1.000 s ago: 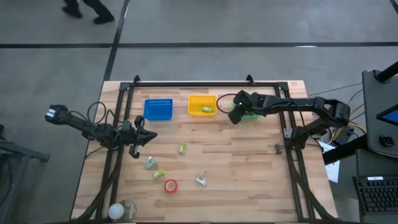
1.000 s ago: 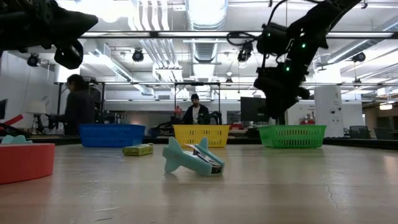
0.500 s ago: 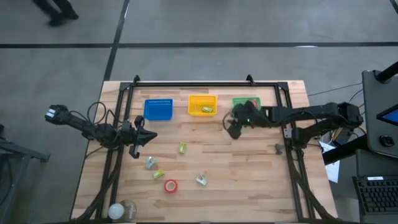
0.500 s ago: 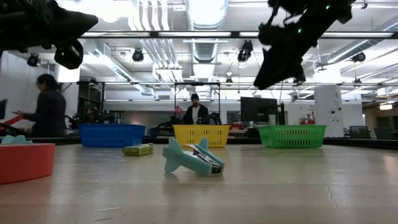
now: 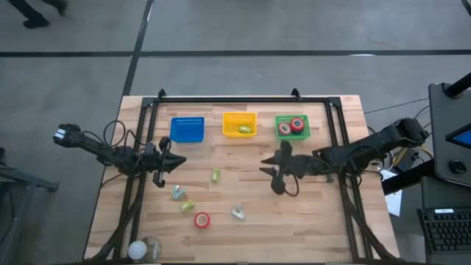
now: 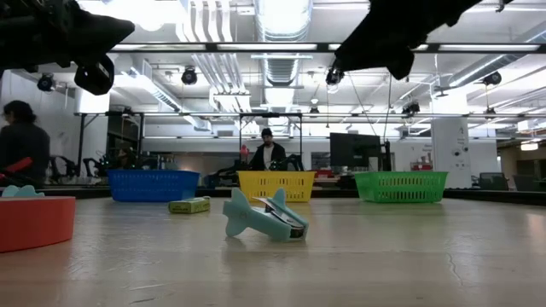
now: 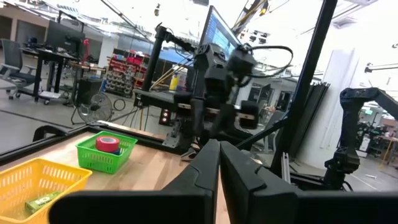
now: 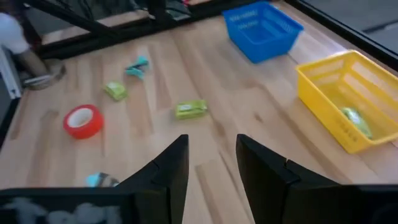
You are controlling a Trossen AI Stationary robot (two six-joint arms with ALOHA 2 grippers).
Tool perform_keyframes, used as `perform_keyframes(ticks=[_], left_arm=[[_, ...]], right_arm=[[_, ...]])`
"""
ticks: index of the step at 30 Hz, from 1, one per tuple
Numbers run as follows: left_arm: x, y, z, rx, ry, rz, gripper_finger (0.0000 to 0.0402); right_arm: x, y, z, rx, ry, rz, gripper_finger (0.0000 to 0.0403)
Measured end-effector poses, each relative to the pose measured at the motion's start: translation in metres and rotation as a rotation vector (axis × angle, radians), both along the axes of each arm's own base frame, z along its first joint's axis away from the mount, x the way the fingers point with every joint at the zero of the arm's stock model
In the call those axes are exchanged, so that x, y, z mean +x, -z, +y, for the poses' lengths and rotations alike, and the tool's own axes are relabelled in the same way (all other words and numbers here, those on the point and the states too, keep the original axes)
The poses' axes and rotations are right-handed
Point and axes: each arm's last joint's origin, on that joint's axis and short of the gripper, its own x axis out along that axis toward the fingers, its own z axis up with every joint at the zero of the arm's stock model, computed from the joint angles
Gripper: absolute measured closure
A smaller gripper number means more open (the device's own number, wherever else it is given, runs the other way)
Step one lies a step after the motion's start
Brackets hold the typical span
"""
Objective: Pick and place Stapler, Stapler remover, tape
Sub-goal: Put the red tape into the green basket
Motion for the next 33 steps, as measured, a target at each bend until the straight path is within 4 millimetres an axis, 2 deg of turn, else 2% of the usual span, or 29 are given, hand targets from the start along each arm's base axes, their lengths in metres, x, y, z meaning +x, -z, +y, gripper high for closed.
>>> perform_keyframes(ticks=[6,10,15,17,22,26,29,33], left_arm=[[0.0,0.0,0.0,-0.005,0.001,0.0,0.038],[0.0,-0.001,0.0,-0.085,0.013,-0.016,0.0383],[-0.003,-0.012,0.002,-0.16,-0.006,-0.127,0.038],[-0.003,-0.012,0.002,-0.185,0.005,-0.134,0.0381],[-0.004,-0.013,0.006,-0.183,-0.121,-0.139,0.0386],[-0.003,-0.01,0.008,-0.27,-0.191,-0.12,0.0388],[-0.002,-0.009,0.006,-0.3,-0.11,-0.113,0.039],[0.004,-0.008,-0.005,-0.269,0.122,-0.009,0.0398]], right_arm=[[0.002,0.015,0.018,-0.053,-0.014,0.042,0.0285],[0.009,0.026,0.021,-0.052,-0.01,0.059,0.029],[0.014,0.04,0.024,-0.035,0.007,0.102,0.0297],[0.015,0.042,0.024,-0.028,0.008,0.108,0.03],[0.016,0.041,0.025,-0.02,0.009,0.092,0.031],[0.016,0.039,0.025,-0.014,0.009,0.075,0.0318],[0.016,0.039,0.025,-0.014,0.009,0.075,0.0324],[0.016,0.039,0.025,-0.018,0.006,0.076,0.0332]])
